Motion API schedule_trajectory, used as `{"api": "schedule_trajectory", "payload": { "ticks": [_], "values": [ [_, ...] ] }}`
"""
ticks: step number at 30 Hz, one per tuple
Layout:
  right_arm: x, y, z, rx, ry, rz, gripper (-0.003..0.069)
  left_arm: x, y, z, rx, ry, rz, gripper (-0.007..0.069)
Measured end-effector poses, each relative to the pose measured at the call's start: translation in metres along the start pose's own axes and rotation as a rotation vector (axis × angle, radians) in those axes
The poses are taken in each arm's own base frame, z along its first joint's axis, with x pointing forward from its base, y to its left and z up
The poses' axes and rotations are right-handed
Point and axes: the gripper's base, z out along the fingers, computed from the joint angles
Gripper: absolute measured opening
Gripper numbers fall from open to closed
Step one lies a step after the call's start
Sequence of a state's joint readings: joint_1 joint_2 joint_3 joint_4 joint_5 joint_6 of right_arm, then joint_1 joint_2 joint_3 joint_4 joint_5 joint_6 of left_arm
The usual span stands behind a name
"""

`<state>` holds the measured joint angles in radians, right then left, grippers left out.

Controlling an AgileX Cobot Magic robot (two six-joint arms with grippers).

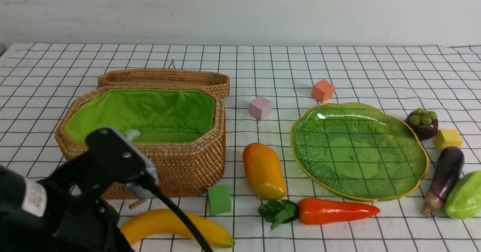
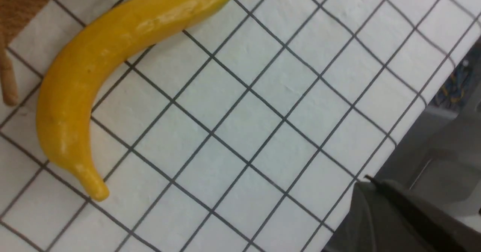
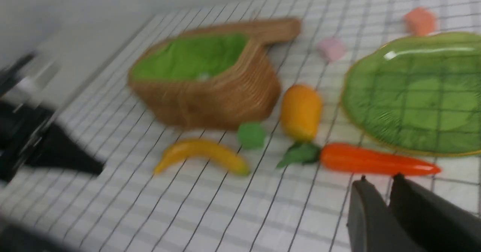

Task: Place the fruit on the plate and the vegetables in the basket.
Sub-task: Use the left arm to grab a banana and put it into the right plate

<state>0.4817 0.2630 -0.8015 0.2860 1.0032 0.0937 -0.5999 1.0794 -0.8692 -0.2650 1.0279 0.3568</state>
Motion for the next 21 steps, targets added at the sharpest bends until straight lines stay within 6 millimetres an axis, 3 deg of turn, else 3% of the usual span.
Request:
{"api": "schedule_trajectory", "payload": {
  "ticks": [4, 9, 12, 17, 21],
  "values": [
    [-0.016, 0.018, -0.019, -0.2, 0.145, -0.122, 0.0093, -0.018, 0.002, 0.019, -0.033, 0.064, 0.118, -0.0013],
    [-0.023, 0.023, -0.027, -0.298, 0.175, -0.186, 0.0093, -0.039, 0.015, 0.046, -0.089, 0.075, 0.223, 0.002],
    [-0.022, 0.022, -0.027, -0.304, 0.186, -0.212, 0.0093, -0.043, 0.02, 0.065, -0.09, 0.108, 0.318, 0.0106],
    [-0.023, 0.019, -0.026, -0.272, 0.184, -0.238, 0.01, -0.051, 0.031, 0.104, -0.091, 0.148, 0.538, 0.0411],
    [-0.023, 0.018, -0.026, -0.267, 0.183, -0.24, 0.0105, -0.058, 0.04, 0.124, -0.143, 0.121, 0.611, 0.0559]
  ]
}}
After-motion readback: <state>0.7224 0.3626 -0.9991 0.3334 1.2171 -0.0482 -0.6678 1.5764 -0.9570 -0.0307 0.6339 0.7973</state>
